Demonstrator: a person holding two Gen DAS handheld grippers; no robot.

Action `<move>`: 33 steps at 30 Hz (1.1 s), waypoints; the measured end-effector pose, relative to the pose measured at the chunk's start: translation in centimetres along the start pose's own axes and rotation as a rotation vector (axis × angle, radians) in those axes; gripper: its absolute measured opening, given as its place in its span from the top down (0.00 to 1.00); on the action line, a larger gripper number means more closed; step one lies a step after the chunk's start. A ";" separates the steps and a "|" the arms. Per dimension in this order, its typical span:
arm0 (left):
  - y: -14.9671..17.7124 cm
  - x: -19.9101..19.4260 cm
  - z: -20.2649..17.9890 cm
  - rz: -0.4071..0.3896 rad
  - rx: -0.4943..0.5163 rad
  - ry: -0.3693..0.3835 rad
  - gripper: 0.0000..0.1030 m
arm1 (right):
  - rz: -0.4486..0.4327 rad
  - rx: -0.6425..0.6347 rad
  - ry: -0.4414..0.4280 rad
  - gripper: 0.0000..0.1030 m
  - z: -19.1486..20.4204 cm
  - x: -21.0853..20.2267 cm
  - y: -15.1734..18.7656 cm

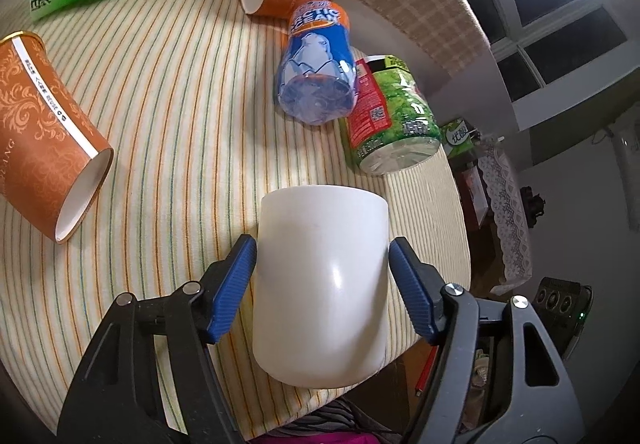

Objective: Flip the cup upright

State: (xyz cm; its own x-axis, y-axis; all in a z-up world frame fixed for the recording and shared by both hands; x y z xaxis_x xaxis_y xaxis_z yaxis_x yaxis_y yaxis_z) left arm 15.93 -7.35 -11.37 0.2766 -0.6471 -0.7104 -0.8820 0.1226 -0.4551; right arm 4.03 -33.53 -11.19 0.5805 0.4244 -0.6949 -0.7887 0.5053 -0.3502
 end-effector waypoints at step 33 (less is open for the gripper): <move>-0.7 1.6 -0.3 0.083 -0.048 0.013 0.28 | 0.000 0.018 0.022 0.15 -0.4 0.6 0.0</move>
State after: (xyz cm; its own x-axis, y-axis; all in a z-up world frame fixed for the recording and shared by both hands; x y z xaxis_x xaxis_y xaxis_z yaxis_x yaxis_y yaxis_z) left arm 16.82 -8.66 -12.01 0.1966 -0.6460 -0.7375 -0.9191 0.1405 -0.3681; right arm 4.30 -33.56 -11.91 0.5757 0.4079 -0.7086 -0.7849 0.5185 -0.3392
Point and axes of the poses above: each gripper's, at about its wrist camera, not at the fingertips, and x roughly the way its jaws point, z to its left, y to its underside, the point moved 3 cm from there along x, roughly the way its jaws point, and after that the axes turned 13 degrees about x, right-handed, at the moved point
